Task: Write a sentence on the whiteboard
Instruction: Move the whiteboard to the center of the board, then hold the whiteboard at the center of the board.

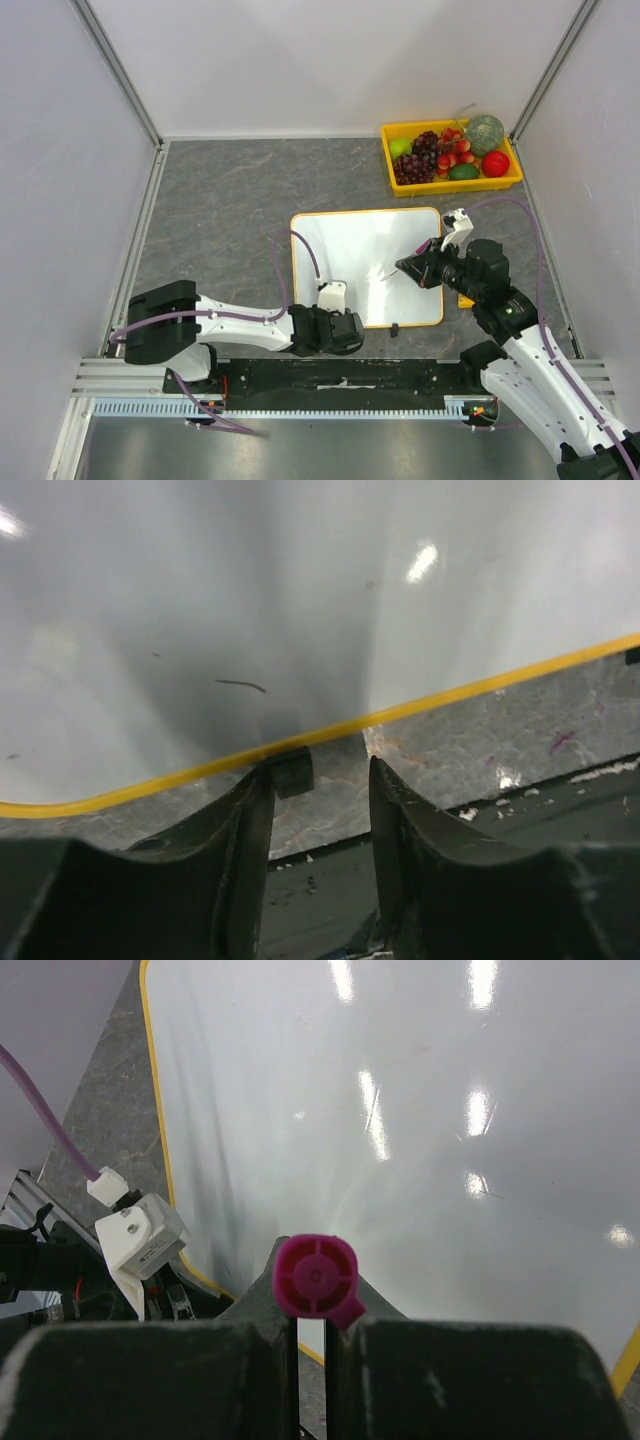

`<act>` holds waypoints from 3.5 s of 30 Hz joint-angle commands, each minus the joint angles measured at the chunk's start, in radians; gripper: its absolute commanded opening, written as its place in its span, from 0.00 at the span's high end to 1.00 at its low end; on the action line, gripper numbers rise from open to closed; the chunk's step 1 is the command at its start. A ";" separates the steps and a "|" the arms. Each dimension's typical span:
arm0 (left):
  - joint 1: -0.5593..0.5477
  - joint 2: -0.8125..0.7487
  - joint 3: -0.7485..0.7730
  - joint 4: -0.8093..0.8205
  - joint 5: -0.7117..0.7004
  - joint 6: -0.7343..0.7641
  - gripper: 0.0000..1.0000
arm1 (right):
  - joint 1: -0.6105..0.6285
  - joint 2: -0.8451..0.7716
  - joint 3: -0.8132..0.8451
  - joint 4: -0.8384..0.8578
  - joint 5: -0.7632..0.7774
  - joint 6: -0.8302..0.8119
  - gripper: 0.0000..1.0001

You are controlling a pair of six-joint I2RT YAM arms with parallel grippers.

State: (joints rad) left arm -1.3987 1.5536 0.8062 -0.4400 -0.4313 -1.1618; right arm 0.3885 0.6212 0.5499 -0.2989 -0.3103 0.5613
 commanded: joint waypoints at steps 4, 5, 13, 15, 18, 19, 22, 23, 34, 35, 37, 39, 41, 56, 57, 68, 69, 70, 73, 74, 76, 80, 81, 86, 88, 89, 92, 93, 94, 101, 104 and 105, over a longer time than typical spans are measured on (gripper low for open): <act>-0.051 0.023 0.013 -0.034 0.071 -0.056 0.47 | 0.000 -0.017 0.002 0.044 -0.021 -0.004 1.00; -0.052 0.013 0.011 -0.031 0.074 -0.049 0.46 | 0.000 -0.018 0.004 0.044 -0.023 -0.006 1.00; -0.057 -0.101 0.008 -0.029 0.098 0.086 0.41 | 0.000 -0.043 0.007 0.046 -0.024 -0.011 1.00; -0.059 -0.141 0.001 -0.017 0.108 0.125 0.40 | 0.001 -0.048 0.005 0.049 -0.029 -0.012 1.00; -0.059 -0.197 -0.015 -0.006 0.100 0.160 0.39 | 0.000 -0.057 0.001 0.067 -0.049 -0.014 1.00; -0.057 -0.219 -0.021 0.004 0.097 0.174 0.37 | 0.000 -0.060 0.001 0.075 -0.061 -0.014 1.00; -0.059 -0.276 -0.044 0.033 0.072 0.224 0.30 | -0.002 -0.069 -0.001 0.095 -0.088 -0.012 1.00; -0.059 -0.291 -0.051 0.059 0.066 0.246 0.26 | -0.002 -0.075 -0.002 0.098 -0.095 -0.009 1.00; 0.168 -0.366 -0.068 0.193 0.304 0.473 0.15 | 0.000 -0.094 -0.018 0.159 -0.138 0.002 1.00; 0.209 -0.380 -0.068 0.198 0.343 0.497 0.15 | -0.002 -0.097 -0.016 0.159 -0.139 0.003 1.00; 0.295 -0.408 -0.073 0.207 0.420 0.527 0.15 | 0.000 -0.104 -0.018 0.156 -0.139 0.005 1.00; 0.358 -0.449 -0.079 0.210 0.468 0.563 0.15 | -0.002 -0.110 -0.019 0.156 -0.138 0.005 1.00; 0.409 -0.496 -0.076 0.185 0.482 0.602 0.15 | 0.000 -0.113 -0.019 0.155 -0.136 0.005 1.00; 0.863 -0.707 -0.228 0.243 0.773 0.554 0.12 | 0.000 -0.090 0.001 0.167 -0.154 -0.004 1.00; 0.879 -0.699 -0.240 0.265 0.787 0.553 0.12 | 0.000 -0.090 0.002 0.165 -0.151 -0.003 1.00; 0.989 -0.604 -0.346 0.535 0.985 0.545 0.13 | 0.000 -0.104 -0.008 0.144 -0.121 -0.009 1.00; 0.991 -0.596 -0.348 0.543 0.988 0.553 0.13 | 0.000 -0.103 -0.001 0.127 -0.115 -0.018 1.00; 0.989 -0.587 -0.346 0.550 0.991 0.559 0.13 | 0.000 -0.103 0.004 0.118 -0.115 -0.023 1.00; 0.992 -0.550 -0.358 0.612 1.016 0.580 0.13 | 0.000 -0.101 0.008 0.104 -0.118 -0.034 1.00; 0.992 -0.535 -0.364 0.639 1.029 0.577 0.13 | 0.000 -0.100 0.005 0.104 -0.119 -0.037 1.00; 0.995 -0.501 -0.378 0.704 1.049 0.577 0.14 | 0.000 -0.092 0.005 0.103 -0.122 -0.040 1.00; 0.994 -0.429 -0.389 0.814 1.100 0.583 0.16 | 0.000 -0.074 0.024 0.096 -0.119 -0.046 1.00; 0.994 -0.417 -0.394 0.839 1.112 0.583 0.17 | 0.001 -0.071 0.028 0.093 -0.118 -0.052 1.00; 0.994 -0.363 -0.452 0.983 1.154 0.574 0.18 | 0.000 -0.066 0.039 0.089 -0.118 -0.058 1.00; 0.995 -0.340 -0.463 1.004 1.160 0.577 0.20 | -0.002 -0.058 0.044 0.090 -0.122 -0.058 1.00; 0.995 -0.328 -0.467 1.017 1.164 0.579 0.21 | 0.000 -0.055 0.045 0.090 -0.125 -0.060 1.00; 0.995 -0.285 -0.478 1.046 1.186 0.583 0.27 | -0.002 -0.049 0.044 0.095 -0.125 -0.054 1.00; 0.995 -0.273 -0.481 1.049 1.189 0.583 0.28 | 0.000 -0.048 0.041 0.096 -0.125 -0.052 1.00; 0.994 -0.264 -0.483 1.049 1.195 0.583 0.30 | -0.002 -0.046 0.041 0.098 -0.125 -0.052 1.00; 0.994 -0.290 -0.521 1.051 1.197 0.603 0.31 | -0.002 -0.038 0.041 0.103 -0.128 -0.043 1.00; 0.994 -0.309 -0.539 1.040 1.200 0.613 0.30 | -0.002 -0.025 0.041 0.103 -0.128 -0.043 1.00; 0.994 -0.316 -0.544 1.037 1.198 0.614 0.29 | 0.000 -0.021 0.041 0.106 -0.128 -0.043 1.00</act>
State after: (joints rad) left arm -0.4099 1.2812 0.2863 0.5556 0.7433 -0.6025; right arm 0.3885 0.5888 0.5468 -0.2222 -0.4362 0.5232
